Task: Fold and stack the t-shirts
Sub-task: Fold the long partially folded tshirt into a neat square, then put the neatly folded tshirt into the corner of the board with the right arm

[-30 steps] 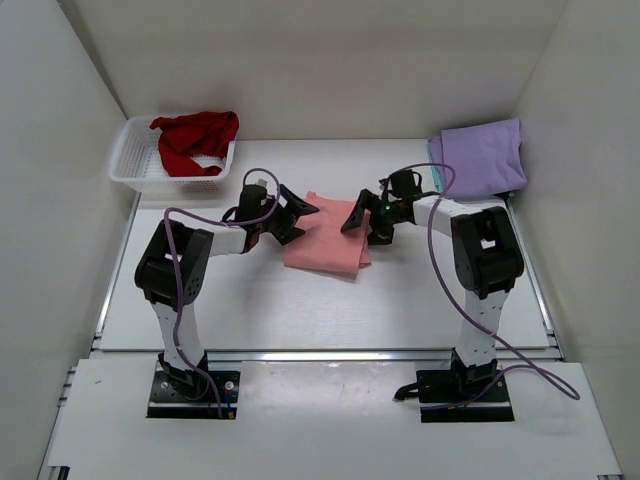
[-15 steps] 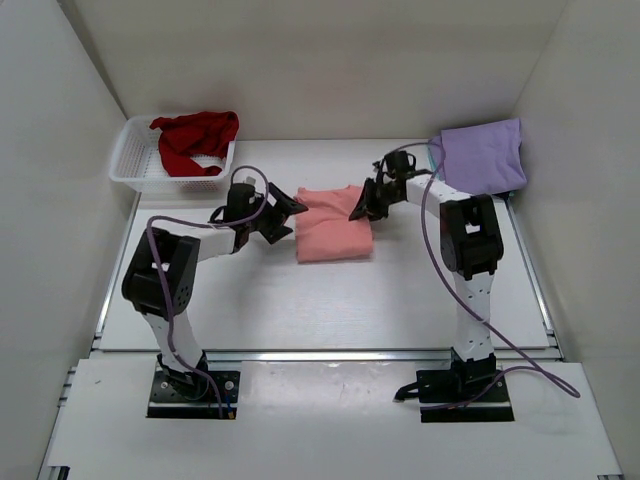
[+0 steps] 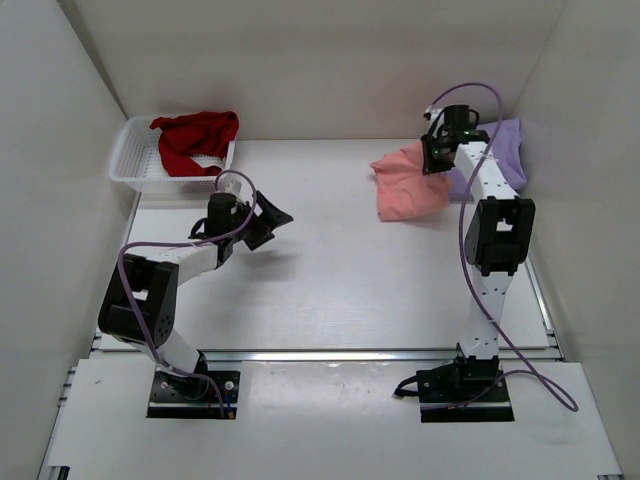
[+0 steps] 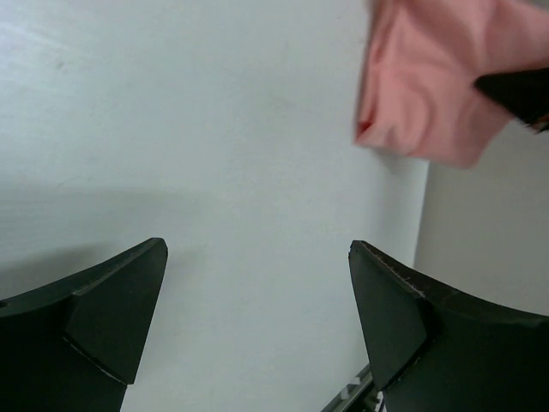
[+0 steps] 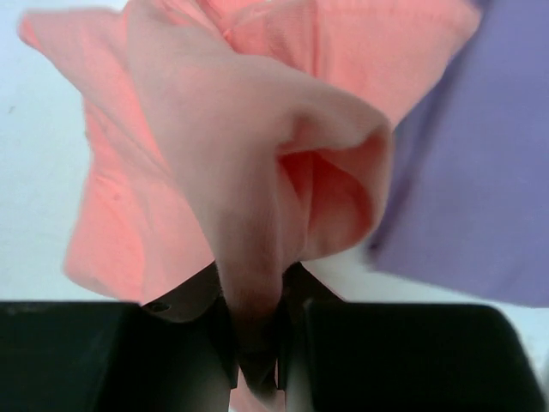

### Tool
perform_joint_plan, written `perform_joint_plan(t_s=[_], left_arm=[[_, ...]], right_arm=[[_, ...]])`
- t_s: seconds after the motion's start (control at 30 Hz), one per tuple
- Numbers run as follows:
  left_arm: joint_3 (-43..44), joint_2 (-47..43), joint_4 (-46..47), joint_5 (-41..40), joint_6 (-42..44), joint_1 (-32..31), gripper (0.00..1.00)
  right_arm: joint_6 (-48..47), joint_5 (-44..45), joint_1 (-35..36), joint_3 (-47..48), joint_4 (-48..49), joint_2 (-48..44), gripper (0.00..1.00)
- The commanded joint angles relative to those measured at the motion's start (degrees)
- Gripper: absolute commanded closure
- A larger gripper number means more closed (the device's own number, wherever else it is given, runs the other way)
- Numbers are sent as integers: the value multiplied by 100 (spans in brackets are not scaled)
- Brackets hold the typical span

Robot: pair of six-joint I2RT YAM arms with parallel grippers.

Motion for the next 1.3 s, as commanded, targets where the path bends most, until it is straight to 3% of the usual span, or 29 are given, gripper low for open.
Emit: perform_joint_plan(t_s=[0.0,0.2,0.57,0.7,0.87,1.0,1.07,1.2,1.27], left_arm=[[-338,-271,76,-149,420,53,1],[-410,-395,-178,-166,814,132,1],[-393,-368,-346,-60,982,36,2],[-313,-351,-477,-60,1078,-61,2],[-330,-464,-636,-51,1166,-61,1],[-514,-666,-575,1,1254,-105,1],[-611,-755,-460,1,1237,-61,1],[-682,-1088,-679,-43,1280,71,1],[-674,-1316,-767,9,1481,106,1]], right_arm=[[-890,99,-489,942,107,18,100],[-1110,36,-1115,1717,149,203,100],[-1207,168,-1836,2113,703,1090,100],[-1084,695,-1819,2253,1414,1363,100],[-1189,2038,-1617,2491,2231,1566,99],[-1427,2488,-1468,2333,2961,1479,89],[-1322,2584,-1459,2324,3093,1452,74],[-1277,3646,-1397,2201,3295,1163,34],[-1138,3728,-1327,1982,3174,881,29]])
